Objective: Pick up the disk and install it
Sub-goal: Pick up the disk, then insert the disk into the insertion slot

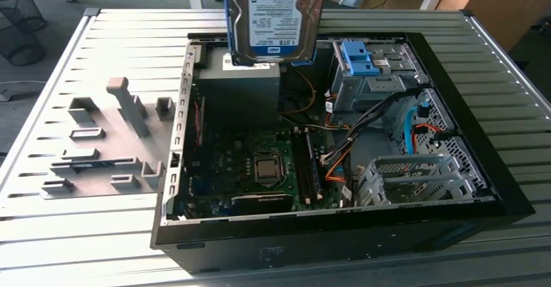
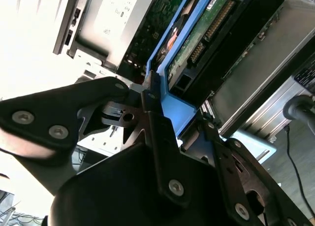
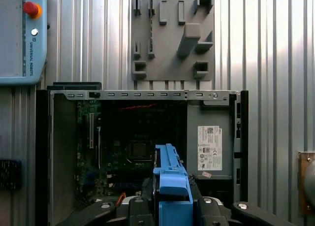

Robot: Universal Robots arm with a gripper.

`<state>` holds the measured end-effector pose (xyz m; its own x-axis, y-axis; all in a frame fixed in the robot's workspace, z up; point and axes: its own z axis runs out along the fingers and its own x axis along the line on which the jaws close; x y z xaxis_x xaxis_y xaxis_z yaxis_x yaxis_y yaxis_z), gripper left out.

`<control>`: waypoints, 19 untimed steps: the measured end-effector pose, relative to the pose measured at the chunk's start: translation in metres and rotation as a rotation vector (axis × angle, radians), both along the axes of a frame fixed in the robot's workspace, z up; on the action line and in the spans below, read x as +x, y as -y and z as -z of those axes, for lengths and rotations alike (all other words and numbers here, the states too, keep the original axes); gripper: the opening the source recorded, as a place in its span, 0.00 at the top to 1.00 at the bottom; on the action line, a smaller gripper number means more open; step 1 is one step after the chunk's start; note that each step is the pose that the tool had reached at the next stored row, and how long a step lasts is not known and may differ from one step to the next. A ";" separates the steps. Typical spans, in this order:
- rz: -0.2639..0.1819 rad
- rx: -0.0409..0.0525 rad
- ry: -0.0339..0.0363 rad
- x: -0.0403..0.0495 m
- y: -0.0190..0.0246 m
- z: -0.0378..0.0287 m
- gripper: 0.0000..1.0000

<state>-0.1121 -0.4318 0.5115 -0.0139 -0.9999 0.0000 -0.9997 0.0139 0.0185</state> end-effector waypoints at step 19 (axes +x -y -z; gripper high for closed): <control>0.000 -0.0002 -0.0001 0.0227 0.0067 0.0013 0.64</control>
<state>-0.0894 -0.4385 0.5102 -0.0139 -0.9999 0.0001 -0.9997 0.0139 0.0186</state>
